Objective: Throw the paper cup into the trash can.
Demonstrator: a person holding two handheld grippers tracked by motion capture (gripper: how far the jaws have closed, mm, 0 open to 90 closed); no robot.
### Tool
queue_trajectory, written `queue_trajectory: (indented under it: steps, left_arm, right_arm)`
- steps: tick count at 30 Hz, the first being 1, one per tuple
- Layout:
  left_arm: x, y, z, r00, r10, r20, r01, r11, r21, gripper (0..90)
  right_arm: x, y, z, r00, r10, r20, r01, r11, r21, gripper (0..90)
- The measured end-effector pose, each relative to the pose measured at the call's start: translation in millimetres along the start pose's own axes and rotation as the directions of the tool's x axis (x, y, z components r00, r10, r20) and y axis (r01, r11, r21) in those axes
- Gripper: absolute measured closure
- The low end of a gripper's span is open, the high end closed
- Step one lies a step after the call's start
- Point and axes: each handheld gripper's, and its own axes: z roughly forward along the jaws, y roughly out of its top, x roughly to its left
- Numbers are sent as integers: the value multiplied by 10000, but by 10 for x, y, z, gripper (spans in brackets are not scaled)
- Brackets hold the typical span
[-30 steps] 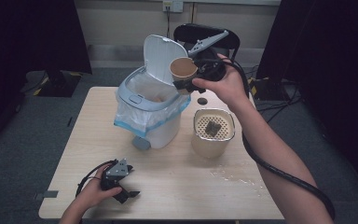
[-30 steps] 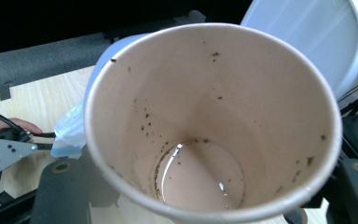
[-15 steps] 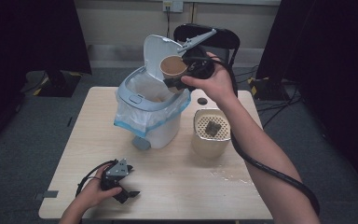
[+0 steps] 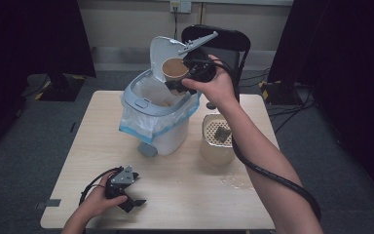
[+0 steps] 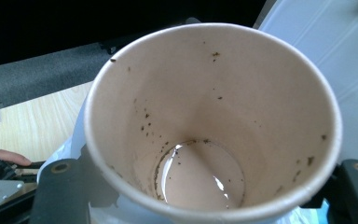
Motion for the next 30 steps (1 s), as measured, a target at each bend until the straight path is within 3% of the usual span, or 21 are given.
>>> queue_trajectory:
  steps: [30]
  left_arm:
    - [-2,0,0,10000,-19,-6,19,10000,-1,0]
  right_arm:
    - [0,78,461,10000,77,-50,-75,9996,265,272]
